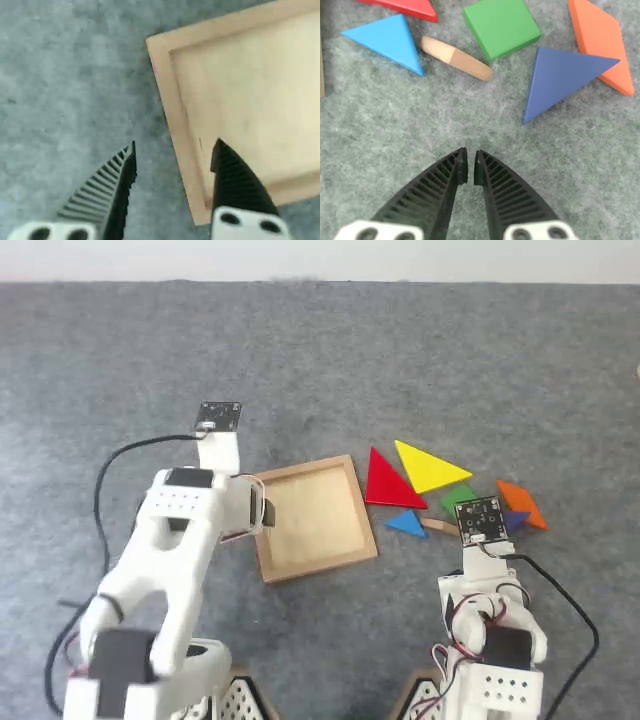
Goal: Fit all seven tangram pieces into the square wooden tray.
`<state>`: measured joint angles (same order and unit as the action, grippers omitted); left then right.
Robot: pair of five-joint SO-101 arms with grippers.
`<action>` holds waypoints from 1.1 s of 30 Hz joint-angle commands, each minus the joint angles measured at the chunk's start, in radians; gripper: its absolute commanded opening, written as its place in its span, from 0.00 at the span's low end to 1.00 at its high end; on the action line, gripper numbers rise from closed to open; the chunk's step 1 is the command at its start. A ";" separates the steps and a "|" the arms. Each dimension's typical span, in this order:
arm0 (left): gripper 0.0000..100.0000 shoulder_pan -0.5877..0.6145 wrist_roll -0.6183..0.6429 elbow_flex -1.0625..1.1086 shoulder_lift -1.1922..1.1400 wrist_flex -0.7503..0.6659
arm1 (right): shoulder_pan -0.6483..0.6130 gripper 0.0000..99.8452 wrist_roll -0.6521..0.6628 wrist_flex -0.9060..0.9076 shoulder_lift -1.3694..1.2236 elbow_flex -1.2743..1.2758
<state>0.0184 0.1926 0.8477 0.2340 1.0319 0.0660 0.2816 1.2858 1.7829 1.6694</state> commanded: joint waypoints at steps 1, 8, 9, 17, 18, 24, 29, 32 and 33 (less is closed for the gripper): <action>0.24 -0.006 0.032 -0.071 -0.064 -0.068 | 0.015 0.04 -0.006 0.002 0.001 0.015; 0.14 -0.017 0.146 -0.058 -0.086 -0.153 | 0.015 0.04 -0.006 0.002 0.001 0.015; 0.12 -0.032 0.152 -0.058 -0.089 -0.176 | 0.015 0.04 -0.006 0.002 0.001 0.015; 0.02 -0.071 0.150 -0.054 -0.094 -0.210 | 0.015 0.04 -0.006 0.002 0.001 0.015; 0.02 -0.072 0.149 -0.054 -0.094 -0.210 | 0.015 0.04 -0.006 0.002 0.001 0.015; 0.10 -0.068 0.149 -0.073 -0.094 -0.193 | 0.113 0.04 0.080 -0.005 0.001 -0.137; 0.18 -0.066 0.147 -0.125 -0.092 -0.054 | 0.058 0.04 0.221 0.010 -0.025 -0.364; 0.21 -0.071 0.152 -0.111 -0.094 -0.063 | -0.062 0.04 0.176 -0.004 -0.147 -0.489; 0.21 -0.071 0.152 -0.102 -0.095 -0.077 | -0.099 0.04 0.150 -0.001 -0.228 -0.548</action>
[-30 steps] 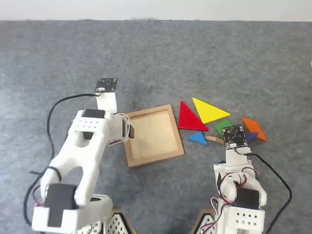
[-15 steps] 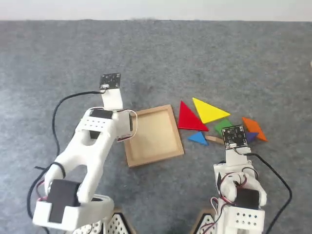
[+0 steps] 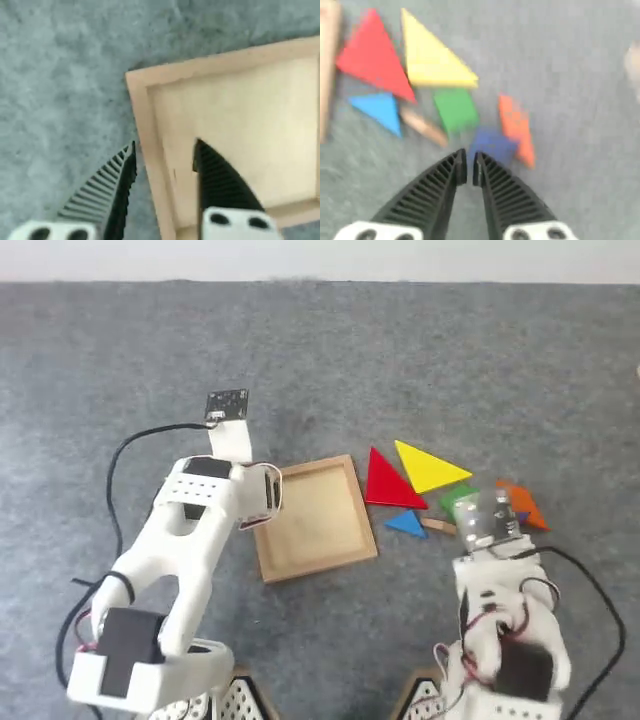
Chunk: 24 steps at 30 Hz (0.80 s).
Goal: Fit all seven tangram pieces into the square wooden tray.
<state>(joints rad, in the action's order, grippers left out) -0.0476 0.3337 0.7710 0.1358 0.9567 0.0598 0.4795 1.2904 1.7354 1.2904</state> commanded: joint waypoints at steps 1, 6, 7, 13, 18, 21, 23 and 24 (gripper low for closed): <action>0.22 -0.003 0.011 -0.013 0.003 -0.017 | -0.130 0.04 -0.071 0.004 -0.275 -0.233; 0.22 -0.008 0.012 0.005 0.005 -0.049 | -0.426 0.04 -0.175 -0.039 -0.806 -0.489; 0.22 -0.008 0.012 0.005 0.005 -0.049 | -0.476 0.04 -0.203 -0.073 -0.895 -0.520; 0.13 -0.002 0.106 0.008 0.005 -0.121 | -0.585 0.04 -0.456 -0.294 -1.155 -0.563; 0.11 -0.021 0.107 0.004 0.003 -0.141 | -0.532 0.04 -0.660 -0.417 -1.178 -0.534; 0.12 -0.025 0.114 -0.007 -0.021 -0.144 | -0.522 0.04 -0.796 -0.529 -1.211 -0.463; 0.17 -0.008 0.114 -0.053 -0.058 -0.072 | -0.526 0.04 -0.816 -0.616 -1.257 -0.416; 0.18 -0.006 0.114 -0.084 -0.089 -0.034 | -0.526 0.04 -0.815 -0.645 -1.285 -0.405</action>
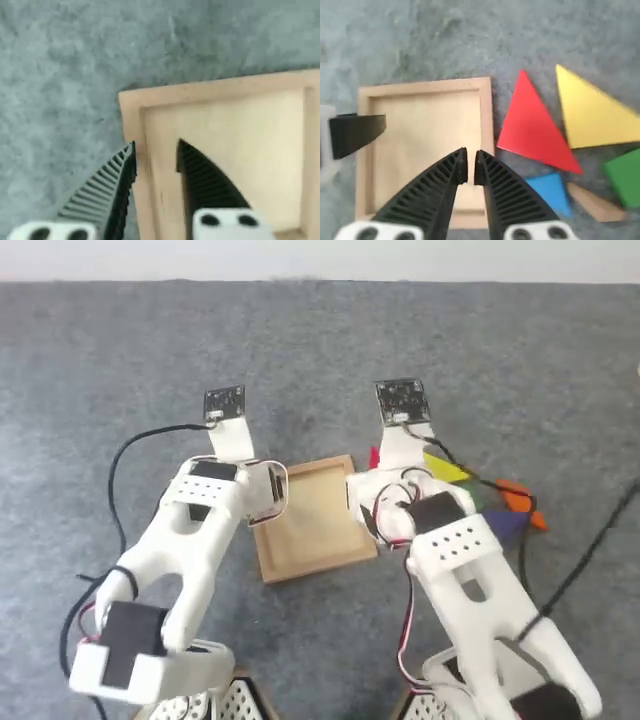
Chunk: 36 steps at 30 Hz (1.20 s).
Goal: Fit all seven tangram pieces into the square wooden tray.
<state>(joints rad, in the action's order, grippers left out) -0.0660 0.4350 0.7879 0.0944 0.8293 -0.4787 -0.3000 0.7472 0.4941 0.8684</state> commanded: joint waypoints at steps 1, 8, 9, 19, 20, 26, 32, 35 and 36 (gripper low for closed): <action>0.19 0.014 0.012 -0.133 -0.084 0.124 | 0.013 0.04 -0.035 -0.108 -0.074 0.017; 0.19 0.017 0.011 -0.367 -0.321 0.307 | -0.005 0.04 -0.040 -0.082 -0.171 -0.029; 0.18 0.015 0.011 -0.377 -0.330 0.313 | -0.007 0.05 -0.040 -0.084 -0.176 -0.029; 0.17 0.014 0.006 -0.383 -0.333 0.305 | -0.073 0.15 -0.038 -0.090 -0.323 -0.054; 0.17 0.014 0.005 -0.383 -0.333 0.296 | -0.073 0.15 -0.038 -0.091 -0.348 -0.066; 0.17 0.020 -0.040 -0.378 -0.333 0.318 | -0.074 0.14 -0.037 -0.031 -0.472 -0.161; 0.17 0.025 -0.074 -0.377 -0.339 0.336 | -0.076 0.04 -0.028 -0.007 -0.481 -0.180; 0.17 0.044 -0.086 -0.378 -0.338 0.356 | -0.077 0.01 0.048 -0.008 -0.481 -0.181; 0.17 0.063 -0.101 -0.378 -0.334 0.364 | -0.077 0.01 0.052 -0.008 -0.481 -0.181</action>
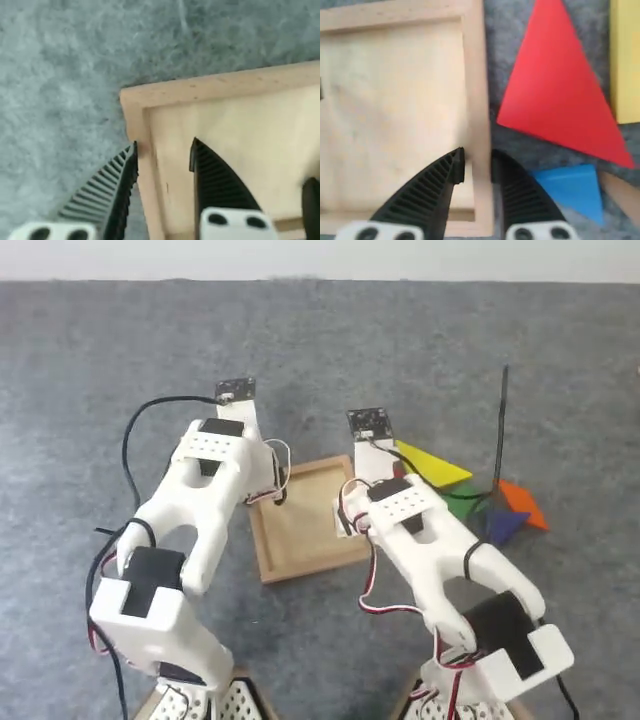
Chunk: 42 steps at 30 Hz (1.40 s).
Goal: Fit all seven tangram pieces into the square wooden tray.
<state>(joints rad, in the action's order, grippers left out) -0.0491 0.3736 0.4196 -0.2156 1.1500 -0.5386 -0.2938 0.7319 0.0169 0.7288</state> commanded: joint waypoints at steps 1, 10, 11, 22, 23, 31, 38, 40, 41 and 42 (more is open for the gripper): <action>0.18 0.066 -0.064 -0.012 -0.023 0.049 | -0.018 0.01 0.044 0.008 0.001 -0.041; 0.22 0.169 -0.175 -0.005 -0.032 0.121 | -0.047 0.01 0.044 0.042 0.033 -0.038; 0.22 0.163 -0.172 -0.004 -0.032 0.117 | -0.056 0.01 0.044 0.067 0.045 -0.038; 0.02 0.003 -0.144 -0.042 -0.032 -0.049 | -0.148 0.01 -0.097 0.137 0.191 -0.035; 0.02 -0.005 -0.141 -0.056 -0.032 -0.046 | -0.143 0.01 -0.121 0.131 0.196 -0.035; 0.01 0.012 -0.144 -0.122 -0.032 -0.041 | -0.122 0.01 -0.058 0.058 0.166 -0.037; 0.20 0.020 -0.222 -0.183 -0.023 0.130 | -0.139 0.21 0.051 0.148 0.150 -0.060; 0.23 0.041 -0.239 -0.194 -0.023 0.143 | -0.151 0.27 0.121 0.196 0.153 -0.077; 0.23 0.055 -0.241 -0.202 -0.021 0.146 | -0.154 0.28 0.130 0.217 0.154 -0.083; 0.23 0.068 -0.241 -0.213 -0.021 0.149 | -0.154 0.29 0.130 0.237 0.154 -0.092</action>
<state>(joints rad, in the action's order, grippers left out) -0.0276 0.1573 0.2770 -0.2601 1.2666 -0.6828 -0.2064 0.9160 0.1350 0.7043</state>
